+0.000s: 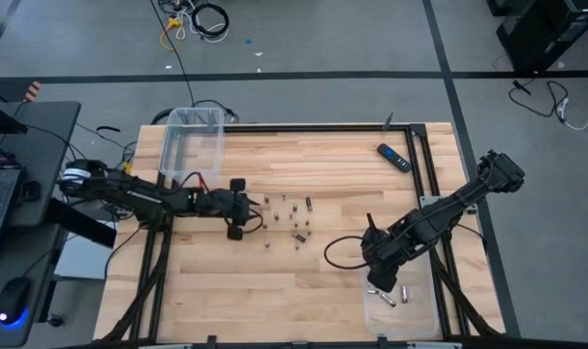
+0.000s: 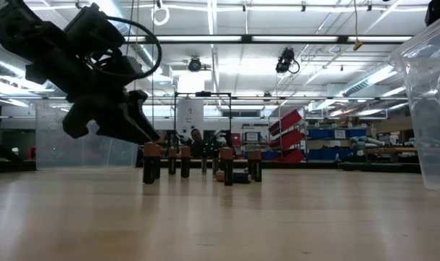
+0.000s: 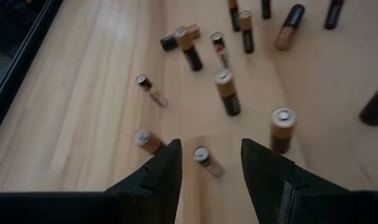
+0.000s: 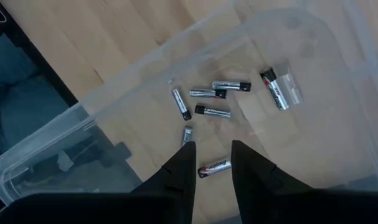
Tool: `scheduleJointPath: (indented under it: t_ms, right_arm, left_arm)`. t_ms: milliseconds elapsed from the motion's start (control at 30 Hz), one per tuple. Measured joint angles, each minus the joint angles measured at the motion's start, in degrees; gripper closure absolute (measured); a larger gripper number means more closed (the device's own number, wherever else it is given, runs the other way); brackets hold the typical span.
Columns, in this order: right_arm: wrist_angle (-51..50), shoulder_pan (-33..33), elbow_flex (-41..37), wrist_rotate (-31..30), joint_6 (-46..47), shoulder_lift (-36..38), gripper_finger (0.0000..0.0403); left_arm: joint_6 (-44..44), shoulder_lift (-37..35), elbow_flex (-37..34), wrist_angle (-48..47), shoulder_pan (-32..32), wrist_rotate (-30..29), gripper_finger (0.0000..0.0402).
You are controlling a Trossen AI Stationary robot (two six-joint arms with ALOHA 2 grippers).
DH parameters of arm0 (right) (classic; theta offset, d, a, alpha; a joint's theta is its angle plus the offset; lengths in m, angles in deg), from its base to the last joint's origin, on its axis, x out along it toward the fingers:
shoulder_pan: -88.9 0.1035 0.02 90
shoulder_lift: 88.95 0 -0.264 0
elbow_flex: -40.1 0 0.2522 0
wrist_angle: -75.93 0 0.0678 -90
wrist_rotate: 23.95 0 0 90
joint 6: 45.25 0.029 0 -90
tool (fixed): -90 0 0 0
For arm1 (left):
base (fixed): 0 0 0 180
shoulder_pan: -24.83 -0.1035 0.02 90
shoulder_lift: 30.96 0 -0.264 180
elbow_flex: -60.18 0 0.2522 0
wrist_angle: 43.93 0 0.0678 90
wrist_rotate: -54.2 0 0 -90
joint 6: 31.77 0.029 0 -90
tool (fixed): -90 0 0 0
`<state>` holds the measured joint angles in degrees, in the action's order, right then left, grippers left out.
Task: Sort batteries
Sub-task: Put the black and silver battery into the bottom transparent bin
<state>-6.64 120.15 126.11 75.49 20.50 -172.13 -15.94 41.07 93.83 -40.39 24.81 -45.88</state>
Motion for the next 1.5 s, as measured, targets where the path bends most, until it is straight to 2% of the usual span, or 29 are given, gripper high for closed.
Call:
scheduleJointPath:
  t_ms: [267, 867, 1500]
  right_arm:
    - [0.04, 0.0, 0.0, -1.27, 0.0, 0.0, 0.0315]
    - [0.66, 0.0, 0.0, -2.55, 0.02, 0.0, 0.0315]
    - [1.07, -0.38, 0.0, -3.45, 0.04, 0.02, 0.0315]
  left_arm:
    - [-0.34, 0.0, -2.76, 4.64, -2.63, 3.21, 0.0238]
    - [-1.14, 0.13, -4.26, 9.13, -2.63, 2.87, 0.0238]
    - [-1.53, 10.28, -4.17, 17.86, -2.61, 3.16, 0.0239]
